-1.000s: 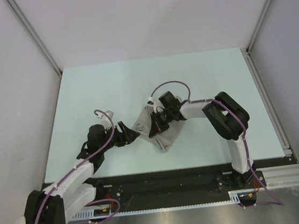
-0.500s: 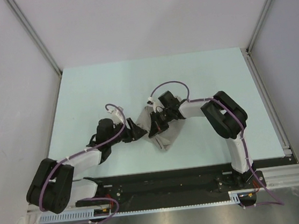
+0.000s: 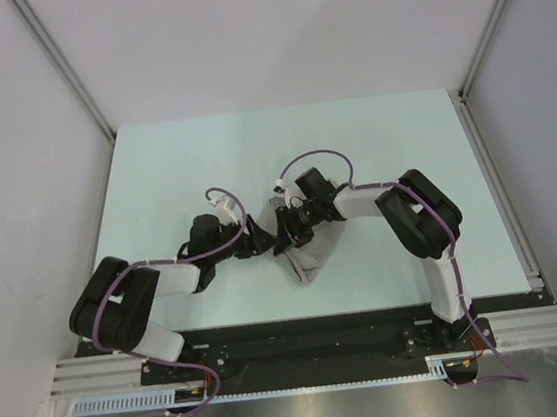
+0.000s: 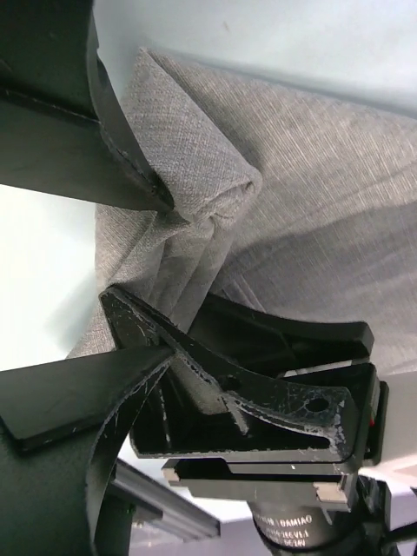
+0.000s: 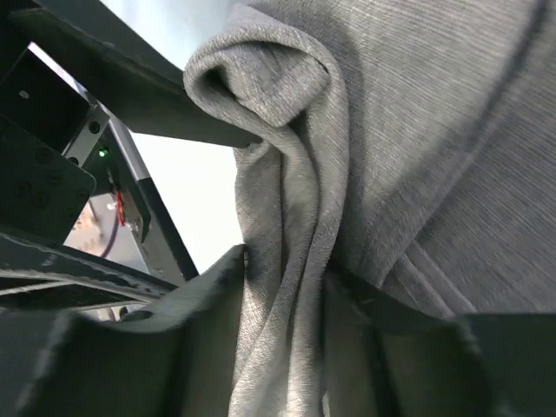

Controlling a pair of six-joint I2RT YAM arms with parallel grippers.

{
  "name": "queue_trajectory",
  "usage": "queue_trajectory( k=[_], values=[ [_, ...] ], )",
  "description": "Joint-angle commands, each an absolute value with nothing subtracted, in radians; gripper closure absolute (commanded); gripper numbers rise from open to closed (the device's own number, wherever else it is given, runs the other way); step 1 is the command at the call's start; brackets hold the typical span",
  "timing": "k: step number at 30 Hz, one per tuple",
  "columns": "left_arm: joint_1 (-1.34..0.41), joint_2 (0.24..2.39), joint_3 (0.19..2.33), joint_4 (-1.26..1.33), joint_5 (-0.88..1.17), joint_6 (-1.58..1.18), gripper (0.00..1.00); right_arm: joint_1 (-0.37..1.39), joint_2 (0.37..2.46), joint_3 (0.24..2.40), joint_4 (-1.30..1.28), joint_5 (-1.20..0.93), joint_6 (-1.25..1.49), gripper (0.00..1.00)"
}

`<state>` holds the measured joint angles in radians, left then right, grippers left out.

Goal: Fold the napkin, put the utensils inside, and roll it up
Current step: Roll the napkin with the utensil

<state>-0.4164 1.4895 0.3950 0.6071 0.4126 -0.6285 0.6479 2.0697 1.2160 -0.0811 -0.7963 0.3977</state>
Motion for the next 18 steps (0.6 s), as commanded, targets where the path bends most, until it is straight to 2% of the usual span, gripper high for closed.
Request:
queue_trajectory(
  k=[1,4,9,18],
  values=[
    [-0.420,1.529,0.388,0.704,0.374,-0.653,0.32,0.624,2.001,1.200,-0.110,-0.726,0.370,0.47],
    [-0.420,1.554,0.387,0.696,0.342,-0.679,0.32,0.604,1.959,1.175,-0.138,-0.704,0.351,0.39],
    [-0.420,1.583,0.393,0.701,0.327,-0.704,0.32,0.598,1.891,1.129,-0.183,-0.655,0.301,0.31],
    [-0.411,1.582,0.373,0.735,0.307,-0.745,0.32,0.641,1.836,1.032,-0.114,-0.627,0.321,0.27]
  ],
)
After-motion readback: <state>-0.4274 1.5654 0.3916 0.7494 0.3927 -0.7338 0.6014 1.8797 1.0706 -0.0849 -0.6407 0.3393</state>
